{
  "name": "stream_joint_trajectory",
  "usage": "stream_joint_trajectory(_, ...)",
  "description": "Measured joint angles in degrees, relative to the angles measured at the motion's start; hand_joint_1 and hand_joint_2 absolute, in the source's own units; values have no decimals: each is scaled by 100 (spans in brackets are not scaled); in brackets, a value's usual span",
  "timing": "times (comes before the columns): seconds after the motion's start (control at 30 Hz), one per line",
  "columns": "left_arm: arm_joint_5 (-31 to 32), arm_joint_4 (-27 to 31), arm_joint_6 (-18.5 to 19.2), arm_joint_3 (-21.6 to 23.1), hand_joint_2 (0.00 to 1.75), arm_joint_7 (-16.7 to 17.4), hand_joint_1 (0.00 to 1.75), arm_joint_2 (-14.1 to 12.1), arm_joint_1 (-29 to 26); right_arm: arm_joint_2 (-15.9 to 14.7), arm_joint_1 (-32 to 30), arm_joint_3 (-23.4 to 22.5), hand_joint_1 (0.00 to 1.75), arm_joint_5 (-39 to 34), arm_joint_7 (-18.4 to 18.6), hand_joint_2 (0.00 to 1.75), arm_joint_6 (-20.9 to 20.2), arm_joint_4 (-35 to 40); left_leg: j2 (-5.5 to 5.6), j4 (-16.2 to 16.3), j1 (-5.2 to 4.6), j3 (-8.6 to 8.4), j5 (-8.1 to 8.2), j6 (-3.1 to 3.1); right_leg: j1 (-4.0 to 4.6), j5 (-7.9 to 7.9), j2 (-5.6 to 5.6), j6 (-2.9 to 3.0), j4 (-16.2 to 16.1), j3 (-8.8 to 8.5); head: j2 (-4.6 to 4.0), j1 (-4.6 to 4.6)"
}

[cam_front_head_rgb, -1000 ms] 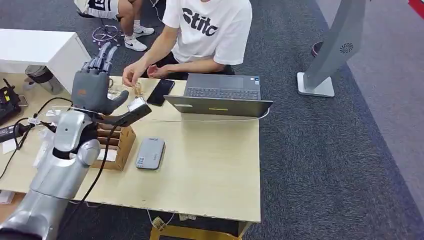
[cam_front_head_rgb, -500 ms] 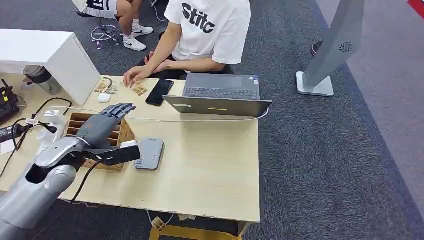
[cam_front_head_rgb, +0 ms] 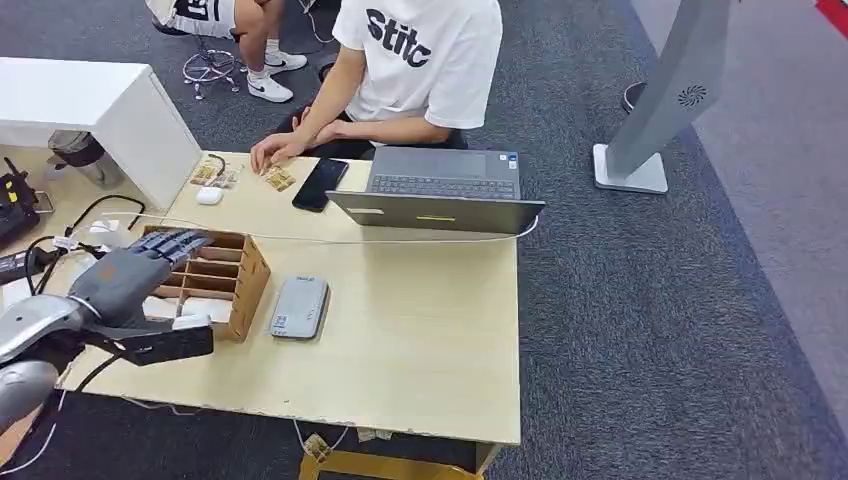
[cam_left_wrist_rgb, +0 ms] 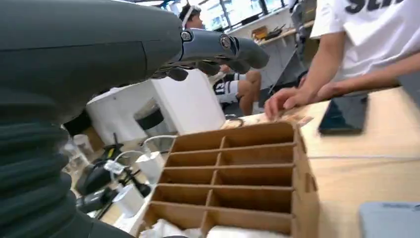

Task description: Pass the card to the sensor for recognition and then transmit it.

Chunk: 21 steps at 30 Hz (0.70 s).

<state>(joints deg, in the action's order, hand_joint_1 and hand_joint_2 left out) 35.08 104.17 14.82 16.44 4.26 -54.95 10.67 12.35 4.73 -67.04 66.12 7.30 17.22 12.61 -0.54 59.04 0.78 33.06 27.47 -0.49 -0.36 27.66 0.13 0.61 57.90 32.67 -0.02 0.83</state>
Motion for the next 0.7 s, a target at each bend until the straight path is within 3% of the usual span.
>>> stream_joint_trajectory(0.13, -17, 35, -72, -192, 175, 44, 0, -94, -382, 0, 0, -2, 0, 2, 7, 175, 2, 0, 0, 0, 0, 0, 0, 0, 0, 0, 0, 0, 0, 0, 0, 0)
stream_joint_trajectory(0.47, 225, 13, -182, -477, 175, 26, 0, -13, -936, 0, 0, -9, 0, 72, 33, 175, 20, 0, 3, 0, 0, 0, 0, 0, 0, 0, -4, 0, -1, -1, 0, -2)
stream_joint_trajectory(0.57, 602, -118, -453, -477, 175, -17, 0, 177, -956, 0, 3, -9, 0, 114, 31, 175, 28, 0, 10, 0, -2, 0, 0, 0, -1, 0, -11, 0, -1, -4, 0, 0)
stream_joint_trajectory(0.7, 1309, -297, -1042, -477, 175, 70, 0, 647, -1019, 2, 3, -9, 0, 159, -28, 175, 127, 0, 11, 0, -2, 0, 0, 0, -1, 0, -10, 0, -1, -4, 0, -2)
